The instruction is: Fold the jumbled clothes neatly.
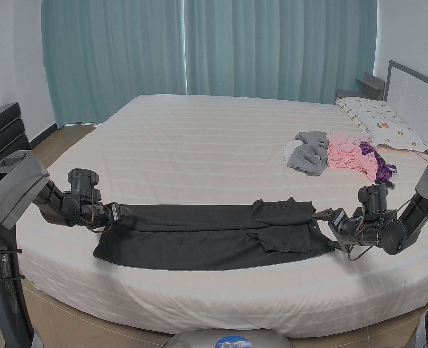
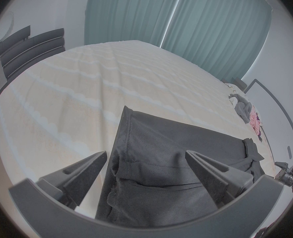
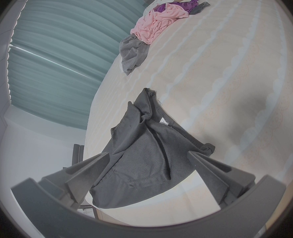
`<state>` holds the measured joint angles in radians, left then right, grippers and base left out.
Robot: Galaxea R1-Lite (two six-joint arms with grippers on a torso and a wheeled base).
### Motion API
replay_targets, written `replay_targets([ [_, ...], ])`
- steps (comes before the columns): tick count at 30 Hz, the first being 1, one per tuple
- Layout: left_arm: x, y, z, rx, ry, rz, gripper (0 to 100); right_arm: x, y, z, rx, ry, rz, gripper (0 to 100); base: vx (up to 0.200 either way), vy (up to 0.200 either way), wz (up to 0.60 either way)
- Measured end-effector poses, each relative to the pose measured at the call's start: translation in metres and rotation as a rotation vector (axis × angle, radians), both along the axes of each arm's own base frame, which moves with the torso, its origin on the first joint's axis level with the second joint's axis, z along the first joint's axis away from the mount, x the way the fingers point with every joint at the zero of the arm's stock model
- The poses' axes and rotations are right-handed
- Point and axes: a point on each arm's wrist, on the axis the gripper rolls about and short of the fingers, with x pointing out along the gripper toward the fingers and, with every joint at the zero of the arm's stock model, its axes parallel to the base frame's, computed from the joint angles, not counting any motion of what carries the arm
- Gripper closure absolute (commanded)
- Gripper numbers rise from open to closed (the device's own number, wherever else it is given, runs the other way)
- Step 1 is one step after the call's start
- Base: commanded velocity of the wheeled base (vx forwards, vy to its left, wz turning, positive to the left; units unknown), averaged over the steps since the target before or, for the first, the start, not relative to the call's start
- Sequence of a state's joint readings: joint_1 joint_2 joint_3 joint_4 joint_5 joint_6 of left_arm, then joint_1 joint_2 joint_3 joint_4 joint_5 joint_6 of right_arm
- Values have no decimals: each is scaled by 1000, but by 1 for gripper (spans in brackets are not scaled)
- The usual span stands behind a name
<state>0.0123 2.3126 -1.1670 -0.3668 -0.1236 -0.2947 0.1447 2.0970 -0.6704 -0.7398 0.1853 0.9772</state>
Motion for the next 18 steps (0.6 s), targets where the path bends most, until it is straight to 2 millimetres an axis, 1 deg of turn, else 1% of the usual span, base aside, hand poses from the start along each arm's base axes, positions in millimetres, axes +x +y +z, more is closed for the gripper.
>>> replay_targets([
  [8, -1, 0, -7, -3, 23, -1, 0, 0, 0, -1, 0, 2, 1, 0, 0, 0, 0],
  [17, -7, -11, -17, -7, 57, -27, 0, -1, 0, -2, 0, 9, 1, 0, 0, 0, 0],
  [18, -8, -12, -17, -6, 60, -29, 100, -1, 0, -3, -1, 9, 1, 0, 0, 0, 0],
])
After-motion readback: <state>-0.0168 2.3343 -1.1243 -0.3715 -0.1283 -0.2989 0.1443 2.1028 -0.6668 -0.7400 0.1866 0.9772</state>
